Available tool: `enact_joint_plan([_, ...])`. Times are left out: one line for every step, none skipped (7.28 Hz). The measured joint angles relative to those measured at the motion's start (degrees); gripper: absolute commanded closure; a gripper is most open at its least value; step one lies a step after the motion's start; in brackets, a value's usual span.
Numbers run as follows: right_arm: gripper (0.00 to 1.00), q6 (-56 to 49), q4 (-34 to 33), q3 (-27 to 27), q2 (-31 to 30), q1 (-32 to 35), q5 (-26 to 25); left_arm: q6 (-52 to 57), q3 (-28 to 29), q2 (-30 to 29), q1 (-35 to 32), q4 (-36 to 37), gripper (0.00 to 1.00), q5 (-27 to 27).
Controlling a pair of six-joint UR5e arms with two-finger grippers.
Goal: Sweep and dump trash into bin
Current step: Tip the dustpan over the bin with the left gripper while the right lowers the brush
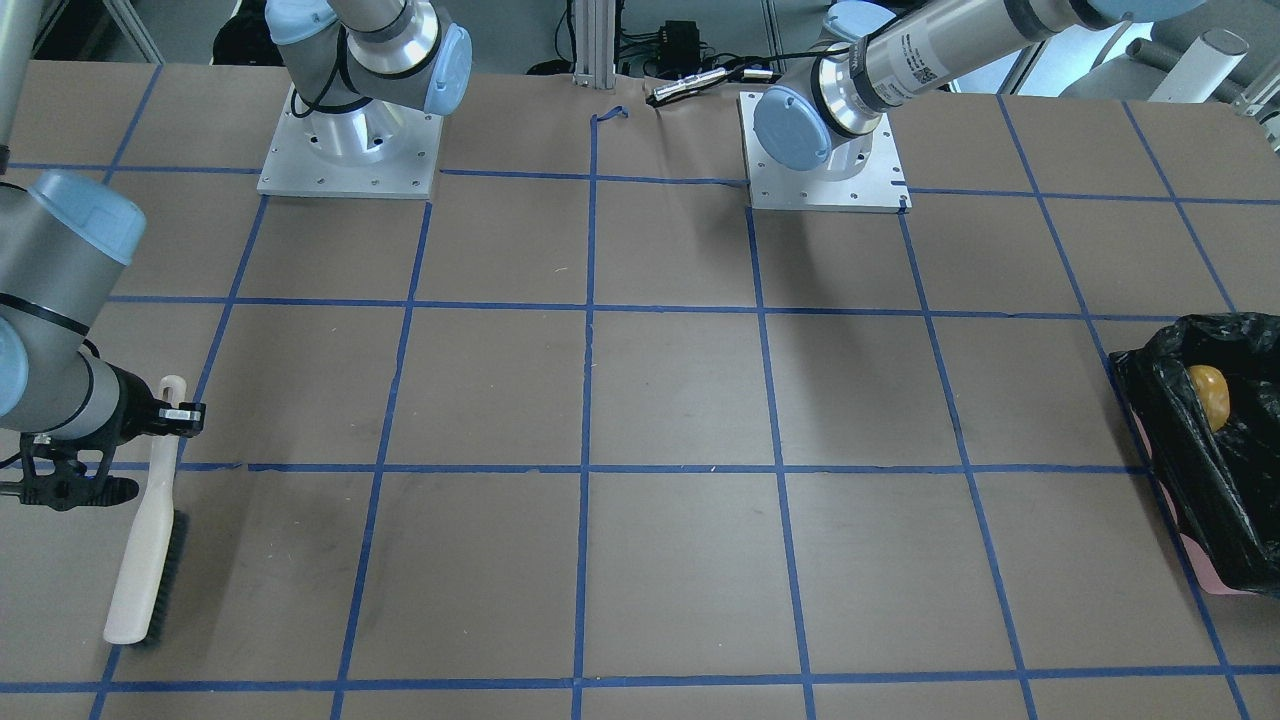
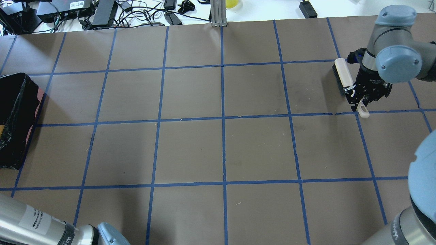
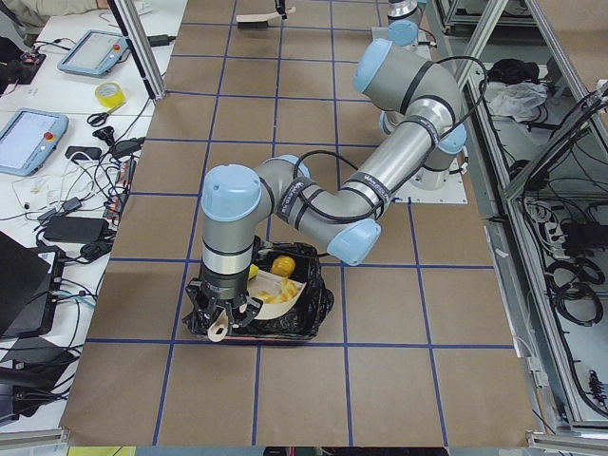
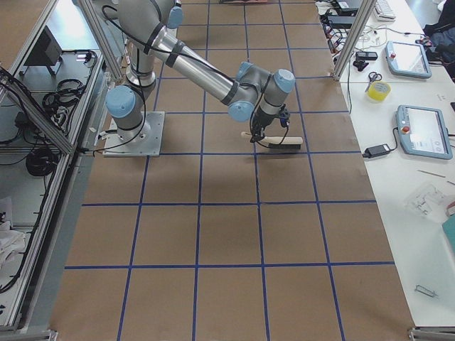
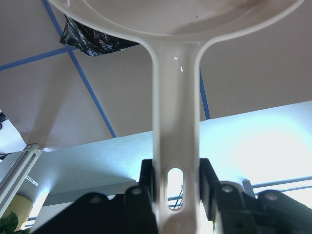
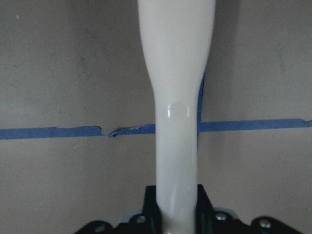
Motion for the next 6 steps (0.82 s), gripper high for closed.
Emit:
enact_joint_plan([0.3,0.1,-0.1,0.0,0.1,0.0,0.3,0.8,-0.8,0.0,-1.0,2.5,1.0,1.5])
enact_joint_plan([0.19,0.1,-0.1,0.0,0.1,0.0,0.3,1.3,-1.8,0.0,-2.0,5.2,1.0,3.4])
enact_joint_plan([0.0,0.0,0.0,-0.3,-0.2,0.0,0.1,1.4,-3.0,0.1,-2.8,9.2,1.0,5.3])
enact_joint_plan([0.0,0.2,0.2,-0.7,-1.8,0.0,0.1,1.5,-5.0,0.4,-3.9,13.6,1.0,7.1])
enact_joint_plan([0.0,0.7,1.1,-1.5,-4.9,0.5,0.2,1.6,-7.3,1.2,-4.8,16.7,1.0,8.3])
enact_joint_plan([0.0,1.3,3.5,-2.8,-8.4,1.4,0.7,1.7,-9.3,1.9,-5.4,19.1,1.0,9.1])
